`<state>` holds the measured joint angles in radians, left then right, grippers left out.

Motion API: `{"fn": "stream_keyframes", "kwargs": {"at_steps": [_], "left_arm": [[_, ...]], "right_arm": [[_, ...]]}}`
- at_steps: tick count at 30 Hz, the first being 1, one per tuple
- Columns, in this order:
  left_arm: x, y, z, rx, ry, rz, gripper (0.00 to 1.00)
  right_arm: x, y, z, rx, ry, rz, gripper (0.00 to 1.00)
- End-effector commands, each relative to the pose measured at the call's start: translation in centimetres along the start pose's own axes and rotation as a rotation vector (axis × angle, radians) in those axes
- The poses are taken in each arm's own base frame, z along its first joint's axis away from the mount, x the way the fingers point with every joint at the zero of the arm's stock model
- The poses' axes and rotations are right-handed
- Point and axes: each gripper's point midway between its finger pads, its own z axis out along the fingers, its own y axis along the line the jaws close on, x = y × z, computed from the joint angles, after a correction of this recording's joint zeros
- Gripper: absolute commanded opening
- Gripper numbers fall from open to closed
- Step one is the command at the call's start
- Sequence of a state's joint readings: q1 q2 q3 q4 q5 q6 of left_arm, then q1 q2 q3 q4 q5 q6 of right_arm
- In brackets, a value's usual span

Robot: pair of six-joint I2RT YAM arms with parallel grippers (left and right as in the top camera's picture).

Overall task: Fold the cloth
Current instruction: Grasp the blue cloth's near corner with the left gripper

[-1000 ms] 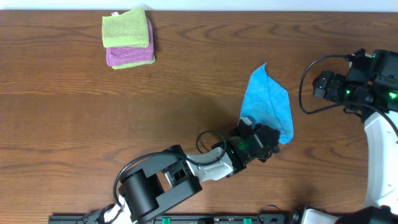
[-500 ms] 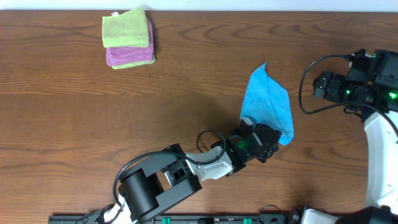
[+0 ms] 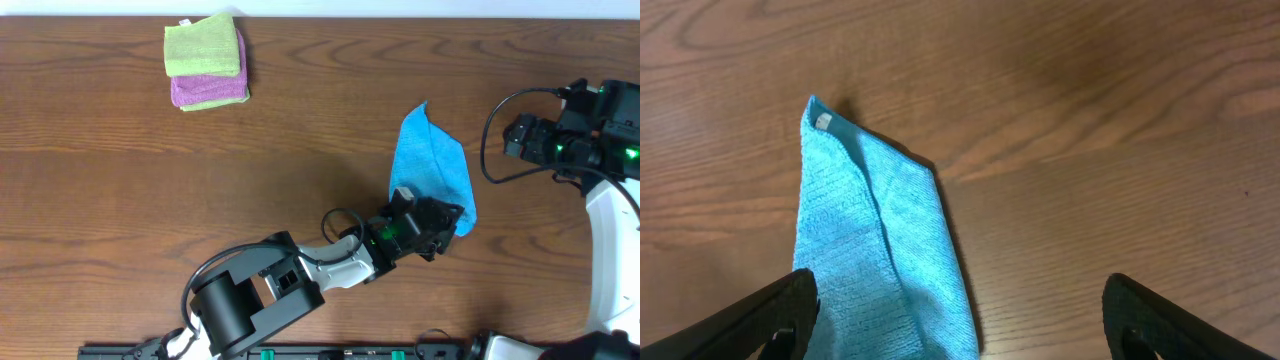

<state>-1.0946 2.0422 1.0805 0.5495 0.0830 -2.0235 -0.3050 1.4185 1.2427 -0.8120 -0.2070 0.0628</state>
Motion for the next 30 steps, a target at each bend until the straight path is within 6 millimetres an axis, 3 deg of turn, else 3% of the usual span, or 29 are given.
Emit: {"fn": "stream_keyframes", "kwargs": {"at_steps": [1, 5, 10, 17, 22, 26, 30], "left_arm": [[-0.3, -0.3, 0.2, -0.008, -0.003, -0.046, 0.34], [-1.4, 0.6, 0.1, -0.051, -0.035, -0.054, 0.34], [-1.6, 0.6, 0.1, -0.051, -0.042, -0.054, 0.07], [-1.7, 0.2, 0.1, -0.034, -0.048, -0.054, 0.06], [-1.1, -3.3, -0.1, 0.059, 0.07, 0.003, 0.06], [-3.0, -4.7, -1.0, 0.025, 0.189, 0.03, 0.06], [-6.4, -5.5, -2.8, -0.027, 0.29, 0.042, 0.06]], "right_arm": [[-0.3, 0.2, -0.5, -0.008, -0.017, -0.01, 0.9], [-0.3, 0.2, -0.5, -0.008, -0.017, -0.01, 0.9], [-0.3, 0.2, -0.5, -0.008, -0.017, -0.01, 0.9], [-0.3, 0.2, -0.5, -0.008, -0.016, -0.01, 0.9], [-0.3, 0.2, -0.5, -0.007, -0.014, -0.01, 0.9], [-0.3, 0.2, -0.5, -0.008, -0.013, -0.01, 0.9], [-0.3, 0.2, -0.5, -0.008, -0.014, -0.01, 0.89]]}}
